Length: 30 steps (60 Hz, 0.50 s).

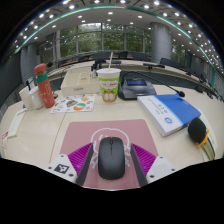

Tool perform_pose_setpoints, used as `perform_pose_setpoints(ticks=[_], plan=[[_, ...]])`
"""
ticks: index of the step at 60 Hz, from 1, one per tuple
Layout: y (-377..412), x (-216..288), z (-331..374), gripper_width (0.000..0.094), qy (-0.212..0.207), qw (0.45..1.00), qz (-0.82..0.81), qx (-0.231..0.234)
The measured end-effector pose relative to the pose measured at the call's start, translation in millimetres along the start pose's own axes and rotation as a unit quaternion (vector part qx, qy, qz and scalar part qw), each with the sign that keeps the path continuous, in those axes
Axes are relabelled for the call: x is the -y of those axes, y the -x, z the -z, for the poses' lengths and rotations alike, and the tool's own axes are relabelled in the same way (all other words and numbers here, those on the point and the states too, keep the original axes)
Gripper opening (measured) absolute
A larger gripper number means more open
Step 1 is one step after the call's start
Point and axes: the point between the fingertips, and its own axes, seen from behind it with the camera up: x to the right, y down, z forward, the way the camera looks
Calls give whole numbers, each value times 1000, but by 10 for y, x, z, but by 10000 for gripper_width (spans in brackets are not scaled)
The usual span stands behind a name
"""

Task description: Arrange mouse

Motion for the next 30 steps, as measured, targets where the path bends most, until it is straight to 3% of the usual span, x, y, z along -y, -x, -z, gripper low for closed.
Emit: perform_pose_setpoints(ticks=[2, 18, 30], plan=[[17, 16, 70, 871, 0, 1000, 1, 1], [238, 330, 1411, 854, -36, 999, 13, -6], [448, 137, 2753, 855, -54, 998, 29, -22]])
